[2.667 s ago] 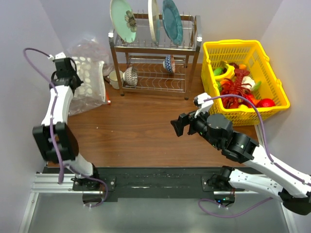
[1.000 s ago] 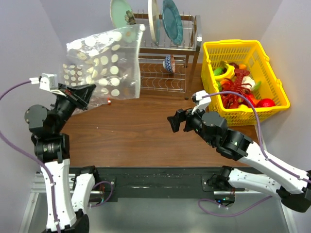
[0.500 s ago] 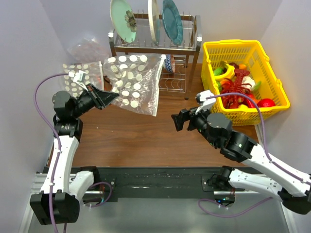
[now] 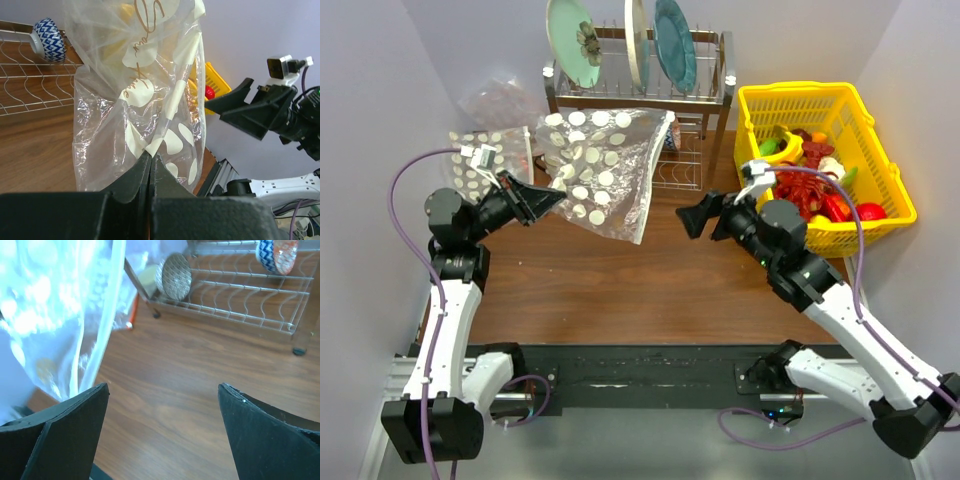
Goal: Place the food in the zip-top bag and seal the zipper
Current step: Open the zipper of the food storage bag at the center of the board.
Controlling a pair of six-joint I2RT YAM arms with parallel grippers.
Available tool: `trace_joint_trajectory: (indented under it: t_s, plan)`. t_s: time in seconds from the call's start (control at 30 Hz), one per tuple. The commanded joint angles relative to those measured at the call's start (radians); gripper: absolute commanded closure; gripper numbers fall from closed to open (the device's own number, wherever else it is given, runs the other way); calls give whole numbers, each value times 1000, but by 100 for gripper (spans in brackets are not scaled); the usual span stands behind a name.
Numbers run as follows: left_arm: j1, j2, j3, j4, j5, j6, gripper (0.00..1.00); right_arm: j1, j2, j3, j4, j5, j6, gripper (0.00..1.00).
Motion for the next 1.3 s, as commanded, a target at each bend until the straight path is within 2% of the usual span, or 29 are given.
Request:
trace_joint_trajectory:
  t_s: [0.0,0.03,0.13,0.23,0.33,0.53,0.73,0.87,1.03,1.07,1.17,1.2,1.27]
  plan:
    - [-4,-22,-8,53,28,-18,100,-158,13,-32,269,-313,174,9]
    - [-4,-22,-12,60,33,-20,100,-223,19,-51,382,-368,247,10]
    - [-4,-25,-22,80,42,-37,100,-312,80,-106,594,-500,388,15]
    - [-4,-33,-28,85,44,-43,100,-334,168,-121,767,-591,467,19]
    - [-4,-29,-30,83,53,-43,100,-333,232,-108,840,-631,472,23]
    - [-4,-26,-39,96,59,-49,100,-333,292,-65,854,-697,426,31]
    - [-7,-22,-53,132,64,-78,100,-325,361,-40,909,-754,458,36]
    - [-12,-20,-56,142,61,-87,100,-281,398,10,856,-766,419,37]
    - [-15,-23,-55,143,65,-90,100,-230,423,35,823,-738,386,44]
    - [-15,-23,-54,143,68,-92,100,-228,427,40,823,-740,386,46]
    - [-15,-26,-53,135,70,-83,100,-222,438,50,830,-754,390,65]
    - [-15,-26,-53,129,73,-80,100,-222,438,52,831,-757,392,76]
    - [-16,-25,-56,125,73,-73,100,-221,433,57,828,-766,398,90]
